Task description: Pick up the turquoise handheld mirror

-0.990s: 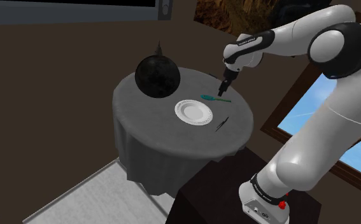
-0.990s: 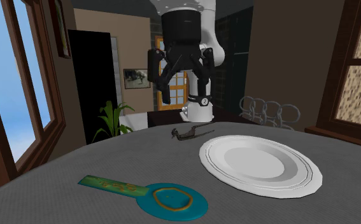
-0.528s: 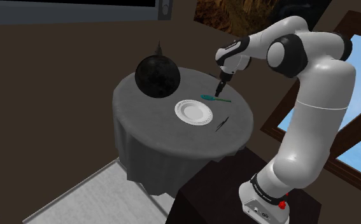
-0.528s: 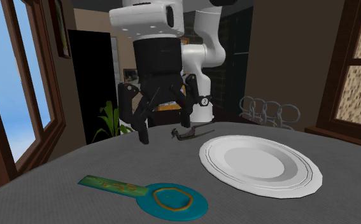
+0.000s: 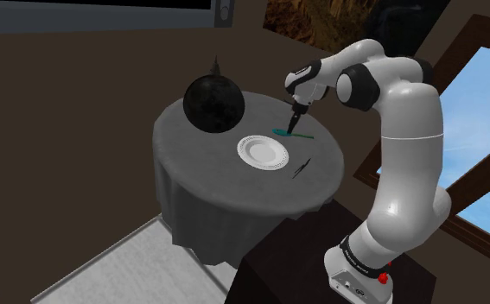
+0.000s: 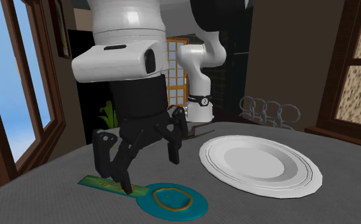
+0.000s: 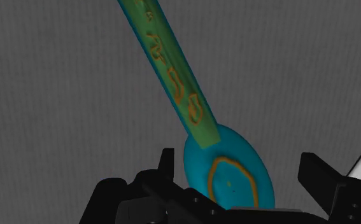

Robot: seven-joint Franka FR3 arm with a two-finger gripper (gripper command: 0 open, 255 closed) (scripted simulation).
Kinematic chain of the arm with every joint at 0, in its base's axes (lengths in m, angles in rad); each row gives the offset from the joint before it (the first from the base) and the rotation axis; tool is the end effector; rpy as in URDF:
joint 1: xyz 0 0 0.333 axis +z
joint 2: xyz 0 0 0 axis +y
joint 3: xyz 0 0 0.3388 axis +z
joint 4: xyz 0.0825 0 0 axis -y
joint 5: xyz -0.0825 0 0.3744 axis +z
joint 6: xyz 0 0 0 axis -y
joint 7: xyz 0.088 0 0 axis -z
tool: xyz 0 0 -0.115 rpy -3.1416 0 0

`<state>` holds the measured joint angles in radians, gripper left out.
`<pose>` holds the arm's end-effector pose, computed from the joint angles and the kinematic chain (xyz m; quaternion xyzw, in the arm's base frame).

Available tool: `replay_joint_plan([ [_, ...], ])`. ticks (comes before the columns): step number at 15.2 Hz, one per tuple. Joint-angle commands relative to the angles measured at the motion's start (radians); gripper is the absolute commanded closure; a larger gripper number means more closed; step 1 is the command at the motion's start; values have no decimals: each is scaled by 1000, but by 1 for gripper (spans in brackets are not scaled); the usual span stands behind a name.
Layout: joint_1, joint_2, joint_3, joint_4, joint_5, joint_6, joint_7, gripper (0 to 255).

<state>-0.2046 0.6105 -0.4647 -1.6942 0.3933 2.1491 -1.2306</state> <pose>0.5581 -0.3709 0.2807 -0.9796 -0.1954 -0.0016 0.0463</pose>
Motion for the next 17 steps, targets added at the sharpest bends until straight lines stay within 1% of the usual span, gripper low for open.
replay_joint_plan([
  [1, -8, 24, 8, 6, 11, 17, -8, 0],
  [4, -15, 54, 20, 4, 27, 47, -19, 0],
  [6, -15, 54, 20, 4, 27, 47, -19, 0],
  [7, -17, 55, 20, 5, 27, 47, -20, 255],
  [17, -13, 46, 17, 4, 23, 39, -16, 255],
])
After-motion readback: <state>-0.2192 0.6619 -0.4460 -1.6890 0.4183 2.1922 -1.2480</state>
